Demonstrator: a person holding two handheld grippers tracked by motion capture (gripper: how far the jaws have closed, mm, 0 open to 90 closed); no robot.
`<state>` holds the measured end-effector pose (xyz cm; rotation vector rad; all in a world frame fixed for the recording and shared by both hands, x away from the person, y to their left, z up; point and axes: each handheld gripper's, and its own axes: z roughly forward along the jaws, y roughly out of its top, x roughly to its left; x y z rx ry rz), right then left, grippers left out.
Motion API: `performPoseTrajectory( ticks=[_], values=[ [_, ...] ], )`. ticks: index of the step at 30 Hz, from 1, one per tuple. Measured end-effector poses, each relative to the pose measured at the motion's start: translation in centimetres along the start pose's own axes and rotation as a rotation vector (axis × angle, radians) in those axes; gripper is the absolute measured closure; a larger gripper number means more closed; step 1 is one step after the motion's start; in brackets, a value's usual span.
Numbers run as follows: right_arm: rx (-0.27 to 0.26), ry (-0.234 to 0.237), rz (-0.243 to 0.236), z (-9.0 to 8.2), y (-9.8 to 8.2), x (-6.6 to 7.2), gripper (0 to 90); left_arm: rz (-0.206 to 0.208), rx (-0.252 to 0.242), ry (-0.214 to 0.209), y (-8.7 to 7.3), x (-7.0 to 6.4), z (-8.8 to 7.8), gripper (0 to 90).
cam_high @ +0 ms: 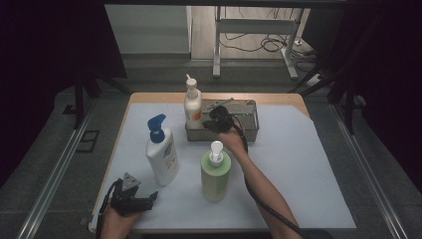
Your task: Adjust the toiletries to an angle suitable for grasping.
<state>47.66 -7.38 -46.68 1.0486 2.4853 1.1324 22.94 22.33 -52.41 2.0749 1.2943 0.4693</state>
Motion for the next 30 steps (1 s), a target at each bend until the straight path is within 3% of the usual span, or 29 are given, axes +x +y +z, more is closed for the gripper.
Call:
performPoseTrajectory(
  ticks=[5, 15, 24, 30],
  values=[
    [0.0, -0.001, -0.006, 0.0, 0.0, 0.0, 88.3, 0.0, 0.0, 0.001, 0.0, 0.0, 0.0, 12.7],
    [0.015, -0.022, -0.026, -0.5, 0.1, 0.1, 78.1, 0.0, -0.001, 0.001, 0.0, 0.0, 0.0, 12.7],
    [-0.014, -0.027, -0.028, -2.3, 0.1, -0.2, 54.7, 0.0, -0.001, 0.0, 0.0, 0.0, 0.0, 12.7],
    [-0.034, -0.027, -0.041, -3.5, 0.1, 0.1, 44.2, 0.0, -0.002, 0.001, 0.0, 0.0, 0.0, 12.7]
  ],
)
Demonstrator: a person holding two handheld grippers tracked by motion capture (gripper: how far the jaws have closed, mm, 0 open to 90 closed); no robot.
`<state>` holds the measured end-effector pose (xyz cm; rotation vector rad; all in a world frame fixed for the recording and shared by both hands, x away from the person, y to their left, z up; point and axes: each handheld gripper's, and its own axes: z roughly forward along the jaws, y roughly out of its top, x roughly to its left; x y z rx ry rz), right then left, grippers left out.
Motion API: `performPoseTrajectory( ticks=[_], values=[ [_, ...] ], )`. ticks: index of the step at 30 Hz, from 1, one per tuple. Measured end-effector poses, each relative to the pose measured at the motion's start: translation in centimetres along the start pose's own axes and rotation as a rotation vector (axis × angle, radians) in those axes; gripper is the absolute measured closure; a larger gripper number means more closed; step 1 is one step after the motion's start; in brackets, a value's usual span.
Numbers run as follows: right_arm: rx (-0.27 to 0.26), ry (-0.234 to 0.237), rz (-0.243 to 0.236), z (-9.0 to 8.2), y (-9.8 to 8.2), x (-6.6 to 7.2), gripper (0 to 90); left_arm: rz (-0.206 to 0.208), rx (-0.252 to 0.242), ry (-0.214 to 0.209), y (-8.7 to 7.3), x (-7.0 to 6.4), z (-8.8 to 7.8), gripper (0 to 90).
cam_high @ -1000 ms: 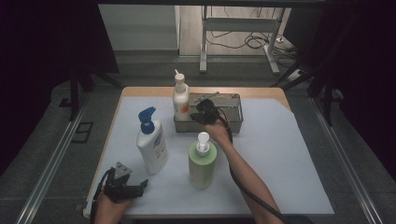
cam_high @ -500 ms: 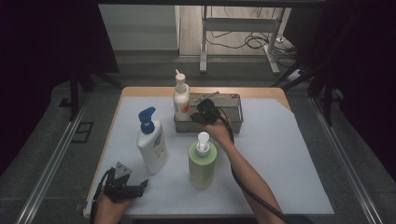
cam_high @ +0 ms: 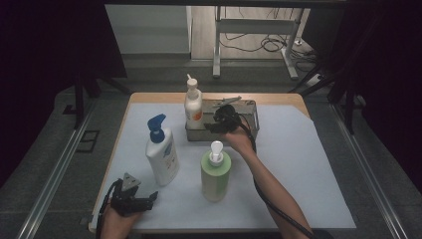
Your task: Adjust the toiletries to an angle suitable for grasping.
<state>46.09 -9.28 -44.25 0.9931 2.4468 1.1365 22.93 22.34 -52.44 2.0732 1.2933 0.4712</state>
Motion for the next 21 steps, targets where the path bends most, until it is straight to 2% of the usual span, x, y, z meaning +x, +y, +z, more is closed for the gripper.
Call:
performPoseTrajectory(
  ticks=[5, 7, 12, 21],
  values=[
    [-0.007, 0.013, -0.026, -0.8, -0.2, 0.5, 35.5, 0.0, 0.0, 0.0, 0.0, 0.0, 0.0, 12.7],
    [-0.004, 0.018, -0.044, -1.0, -0.3, 0.6, 35.4, 0.0, 0.0, 0.0, 0.0, 0.0, 0.0, 12.7],
    [-0.006, 0.023, -0.056, -1.7, -0.7, 0.8, 30.6, 0.0, 0.0, 0.001, 0.0, 0.0, 0.0, 12.7],
    [-0.016, 0.039, -0.074, -3.3, -1.5, 1.0, 27.3, -0.001, -0.001, -0.001, 0.0, 0.0, 0.0, 12.7]
  ],
)
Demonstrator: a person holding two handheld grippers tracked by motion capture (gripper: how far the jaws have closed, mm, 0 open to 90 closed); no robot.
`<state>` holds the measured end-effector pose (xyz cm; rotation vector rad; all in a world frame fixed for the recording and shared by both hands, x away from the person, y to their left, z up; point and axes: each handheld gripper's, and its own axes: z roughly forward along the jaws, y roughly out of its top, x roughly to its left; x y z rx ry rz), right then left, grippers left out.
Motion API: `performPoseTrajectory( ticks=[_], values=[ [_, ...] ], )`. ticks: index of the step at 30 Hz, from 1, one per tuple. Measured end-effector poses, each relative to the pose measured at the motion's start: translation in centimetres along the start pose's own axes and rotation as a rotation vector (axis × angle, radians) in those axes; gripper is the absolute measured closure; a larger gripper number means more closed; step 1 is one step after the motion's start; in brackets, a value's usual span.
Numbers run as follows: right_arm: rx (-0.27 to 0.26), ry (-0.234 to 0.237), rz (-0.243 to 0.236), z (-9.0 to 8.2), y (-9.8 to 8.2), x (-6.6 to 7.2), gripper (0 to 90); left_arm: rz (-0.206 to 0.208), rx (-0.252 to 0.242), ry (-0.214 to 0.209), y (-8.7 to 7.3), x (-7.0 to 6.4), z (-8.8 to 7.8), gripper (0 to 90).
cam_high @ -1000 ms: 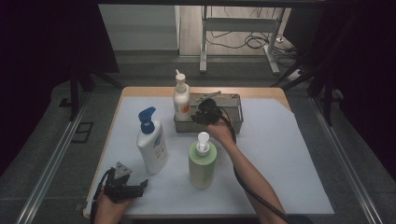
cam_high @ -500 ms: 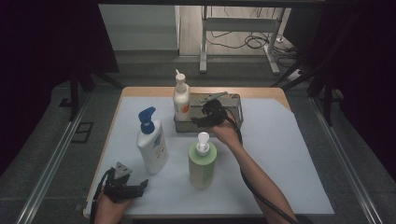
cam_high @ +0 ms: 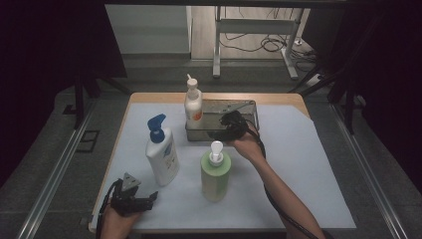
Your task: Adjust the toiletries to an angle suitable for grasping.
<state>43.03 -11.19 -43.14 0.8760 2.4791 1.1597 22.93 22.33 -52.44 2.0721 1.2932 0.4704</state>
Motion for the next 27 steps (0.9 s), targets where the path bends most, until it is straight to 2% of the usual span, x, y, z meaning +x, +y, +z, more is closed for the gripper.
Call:
performPoseTrajectory(
  ticks=[13, 27],
  values=[
    [-0.011, 0.007, -0.025, -2.8, -1.3, 0.5, 26.0, 0.001, 0.0, 0.002, 0.0, 0.0, 0.0, 12.7],
    [-0.014, 0.007, -0.017, -5.3, -3.5, 0.2, 24.4, 0.001, 0.0, 0.002, 0.0, 0.0, 0.0, 12.7]
  ],
)
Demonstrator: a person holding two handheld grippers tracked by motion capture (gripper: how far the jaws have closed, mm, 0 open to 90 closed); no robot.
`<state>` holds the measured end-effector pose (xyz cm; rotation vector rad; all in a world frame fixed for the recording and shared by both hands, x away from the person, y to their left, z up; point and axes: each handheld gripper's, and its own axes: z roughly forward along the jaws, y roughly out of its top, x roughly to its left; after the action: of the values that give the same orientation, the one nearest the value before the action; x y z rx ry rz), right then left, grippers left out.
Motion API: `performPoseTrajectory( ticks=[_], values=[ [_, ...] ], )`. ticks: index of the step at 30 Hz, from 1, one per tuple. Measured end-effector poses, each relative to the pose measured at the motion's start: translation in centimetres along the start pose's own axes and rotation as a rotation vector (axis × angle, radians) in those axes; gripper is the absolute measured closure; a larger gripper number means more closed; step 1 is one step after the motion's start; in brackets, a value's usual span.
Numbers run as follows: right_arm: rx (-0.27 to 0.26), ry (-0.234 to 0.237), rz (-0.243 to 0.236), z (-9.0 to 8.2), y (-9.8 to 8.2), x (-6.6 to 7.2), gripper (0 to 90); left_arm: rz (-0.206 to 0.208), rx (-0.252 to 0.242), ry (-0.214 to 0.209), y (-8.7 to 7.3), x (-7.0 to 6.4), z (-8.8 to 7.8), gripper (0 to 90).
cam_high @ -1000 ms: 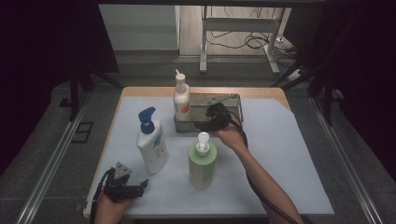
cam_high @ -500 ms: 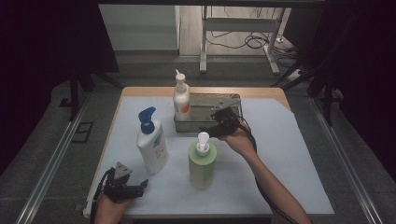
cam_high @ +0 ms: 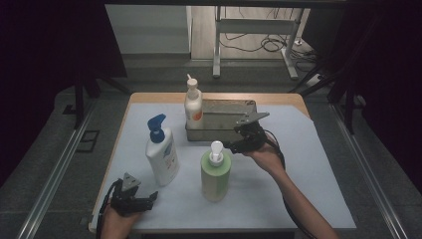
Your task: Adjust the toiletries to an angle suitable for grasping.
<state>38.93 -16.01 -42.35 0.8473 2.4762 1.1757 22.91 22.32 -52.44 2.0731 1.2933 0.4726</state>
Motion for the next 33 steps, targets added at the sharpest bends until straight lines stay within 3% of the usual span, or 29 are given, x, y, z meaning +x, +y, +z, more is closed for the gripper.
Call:
performPoseTrajectory(
  ticks=[12, 20, 33],
  values=[
    [0.002, 0.011, 0.015, -1.9, -2.4, -0.1, 20.9, 0.001, -0.001, 0.001, 0.0, 0.0, 0.0, 12.7],
    [0.013, 0.019, 0.004, -3.1, -4.1, 0.5, 15.3, 0.001, -0.001, 0.0, 0.0, 0.0, 0.0, 12.7],
    [0.042, 0.082, -0.032, -4.1, -6.6, 1.9, 9.5, 0.001, -0.002, 0.001, 0.0, 0.0, 0.0, 12.7]
  ],
)
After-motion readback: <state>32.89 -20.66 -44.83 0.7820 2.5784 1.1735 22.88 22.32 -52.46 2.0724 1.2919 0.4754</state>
